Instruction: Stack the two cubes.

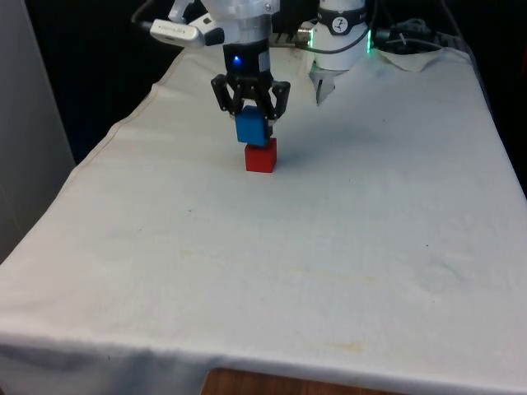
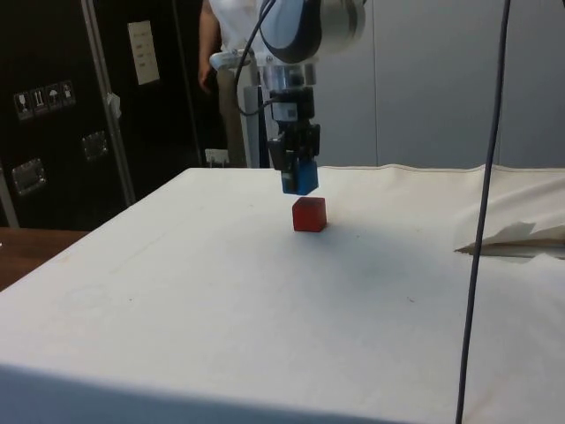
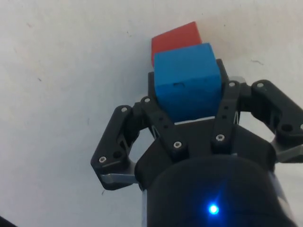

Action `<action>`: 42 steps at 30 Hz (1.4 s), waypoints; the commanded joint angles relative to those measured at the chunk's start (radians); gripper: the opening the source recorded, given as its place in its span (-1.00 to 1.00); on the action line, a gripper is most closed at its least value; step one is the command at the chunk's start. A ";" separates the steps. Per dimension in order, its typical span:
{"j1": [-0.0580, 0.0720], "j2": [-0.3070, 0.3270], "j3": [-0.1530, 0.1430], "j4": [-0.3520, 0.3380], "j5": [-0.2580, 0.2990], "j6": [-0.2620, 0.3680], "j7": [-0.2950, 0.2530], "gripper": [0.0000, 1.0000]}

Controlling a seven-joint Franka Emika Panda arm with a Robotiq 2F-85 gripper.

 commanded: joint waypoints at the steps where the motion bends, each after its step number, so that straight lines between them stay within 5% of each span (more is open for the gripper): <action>1: 0.003 -0.007 -0.001 -0.013 -0.004 0.017 0.000 -0.99; 22: 0.015 -0.060 0.014 -0.103 0.002 0.071 0.015 -0.99; 42: 0.002 -0.007 0.009 -0.076 0.025 0.104 0.008 -0.99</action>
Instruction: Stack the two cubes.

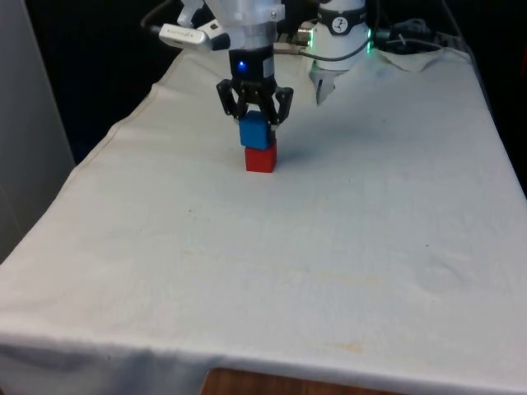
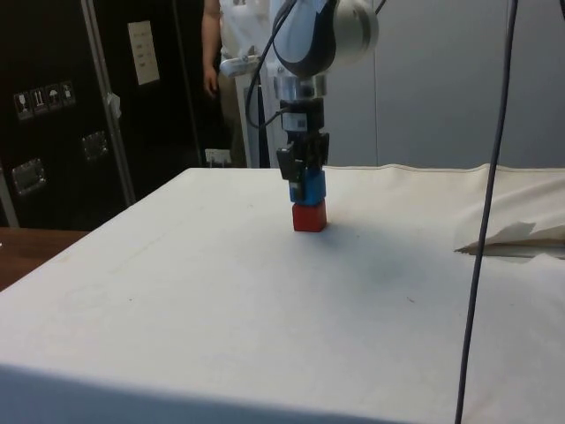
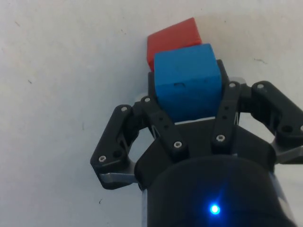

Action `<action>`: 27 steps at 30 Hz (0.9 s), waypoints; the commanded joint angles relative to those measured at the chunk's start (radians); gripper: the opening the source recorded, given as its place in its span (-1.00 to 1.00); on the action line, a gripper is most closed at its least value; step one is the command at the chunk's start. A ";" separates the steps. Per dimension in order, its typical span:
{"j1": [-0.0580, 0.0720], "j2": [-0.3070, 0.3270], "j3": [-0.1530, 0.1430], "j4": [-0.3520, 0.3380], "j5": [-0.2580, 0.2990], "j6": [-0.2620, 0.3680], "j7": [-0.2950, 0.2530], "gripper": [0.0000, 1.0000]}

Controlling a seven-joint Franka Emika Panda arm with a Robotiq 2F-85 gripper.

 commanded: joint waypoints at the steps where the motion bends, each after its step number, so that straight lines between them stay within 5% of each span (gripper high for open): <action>1: -0.004 -0.004 0.003 -0.002 0.010 0.005 -0.006 -0.99; 7: -0.005 -0.006 0.000 -0.003 0.014 0.003 -0.008 -0.94; 11: -0.005 -0.007 -0.001 -0.003 0.016 0.003 -0.009 -0.28; 12: -0.005 -0.008 -0.001 -0.003 0.016 0.003 -0.009 0.11; 15: -0.001 -0.002 -0.007 0.000 0.004 0.000 0.000 0.69; 18: -0.005 -0.008 -0.002 -0.003 0.018 0.003 -0.010 0.98; 27: 0.002 -0.021 -0.009 -0.002 0.003 -0.011 -0.001 1.00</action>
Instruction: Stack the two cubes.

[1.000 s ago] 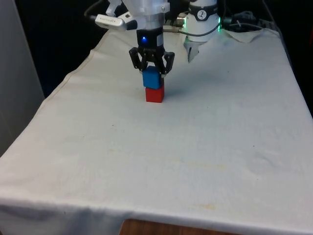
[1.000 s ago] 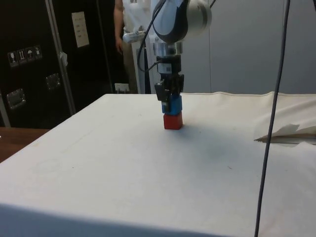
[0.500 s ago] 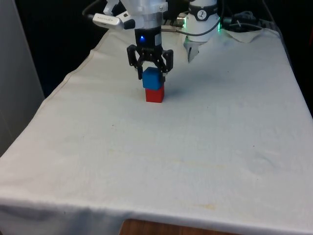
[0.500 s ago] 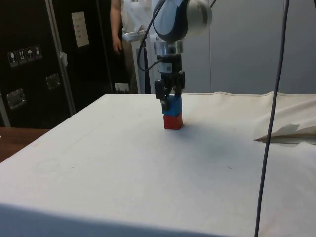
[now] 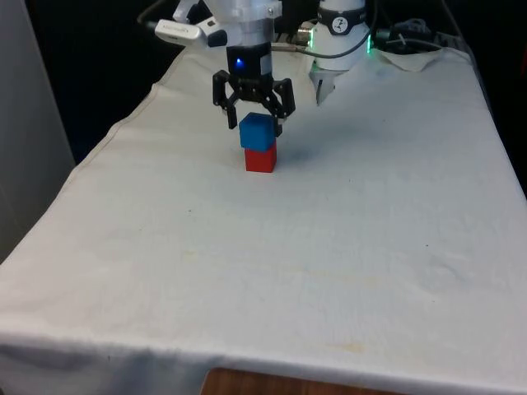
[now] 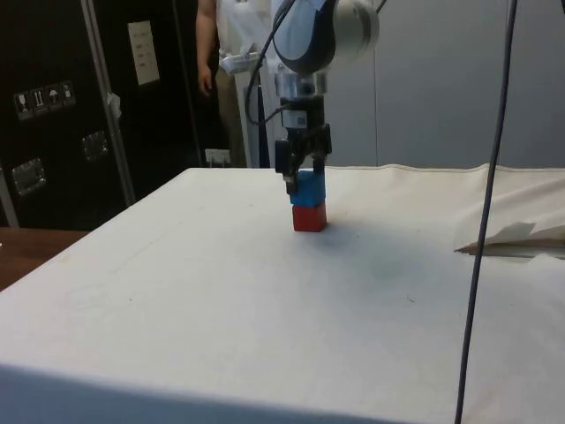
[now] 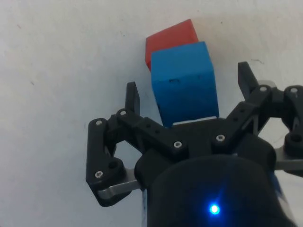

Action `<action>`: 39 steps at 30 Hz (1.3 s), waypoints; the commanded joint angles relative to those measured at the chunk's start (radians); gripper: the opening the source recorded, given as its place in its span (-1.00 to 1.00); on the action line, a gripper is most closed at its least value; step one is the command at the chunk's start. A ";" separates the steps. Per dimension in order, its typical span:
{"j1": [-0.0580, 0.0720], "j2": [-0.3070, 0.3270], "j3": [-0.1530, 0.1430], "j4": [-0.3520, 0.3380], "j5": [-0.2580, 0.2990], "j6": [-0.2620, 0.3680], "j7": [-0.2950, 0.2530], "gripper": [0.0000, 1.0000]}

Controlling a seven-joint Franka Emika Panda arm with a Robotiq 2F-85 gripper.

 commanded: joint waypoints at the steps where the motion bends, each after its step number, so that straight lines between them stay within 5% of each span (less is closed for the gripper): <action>1: 0.004 -0.015 -0.003 -0.003 -0.008 -0.013 0.005 1.00; 27: 0.015 -0.098 -0.001 0.071 -0.121 -0.208 0.021 1.00; 39: 0.024 -0.122 0.029 0.130 -0.129 -0.292 0.030 1.00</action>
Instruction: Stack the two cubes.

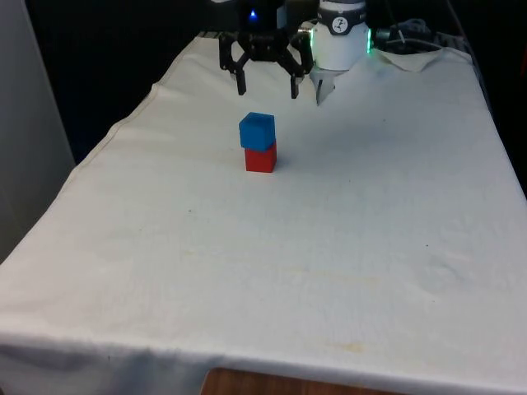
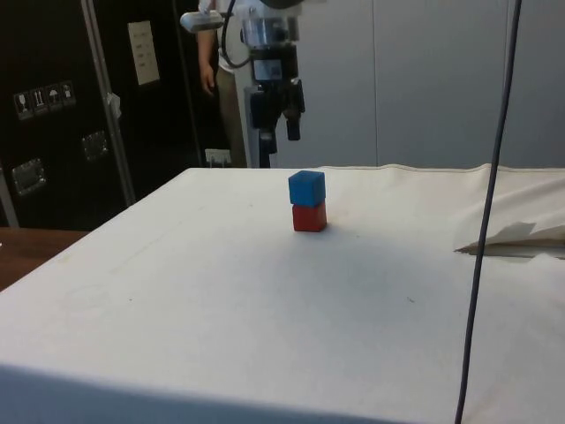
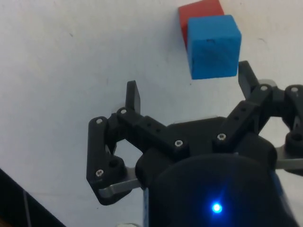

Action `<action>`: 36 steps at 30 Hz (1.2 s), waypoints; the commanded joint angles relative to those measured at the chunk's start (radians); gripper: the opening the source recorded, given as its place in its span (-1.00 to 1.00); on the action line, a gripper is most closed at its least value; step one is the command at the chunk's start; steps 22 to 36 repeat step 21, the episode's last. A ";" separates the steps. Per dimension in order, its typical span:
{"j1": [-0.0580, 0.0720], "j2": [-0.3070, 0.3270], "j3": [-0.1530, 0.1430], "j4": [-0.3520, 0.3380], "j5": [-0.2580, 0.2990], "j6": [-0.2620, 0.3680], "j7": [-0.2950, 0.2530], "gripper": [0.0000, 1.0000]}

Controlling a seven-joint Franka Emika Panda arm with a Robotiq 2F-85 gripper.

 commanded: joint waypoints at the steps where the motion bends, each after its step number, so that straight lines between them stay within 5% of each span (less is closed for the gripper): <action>1: 0.007 -0.005 0.004 0.008 -0.010 -0.014 0.017 1.00; 16: 0.010 -0.023 0.059 0.050 -0.007 -0.040 0.060 1.00; 36: 0.007 -0.024 0.062 0.051 0.000 -0.036 0.053 1.00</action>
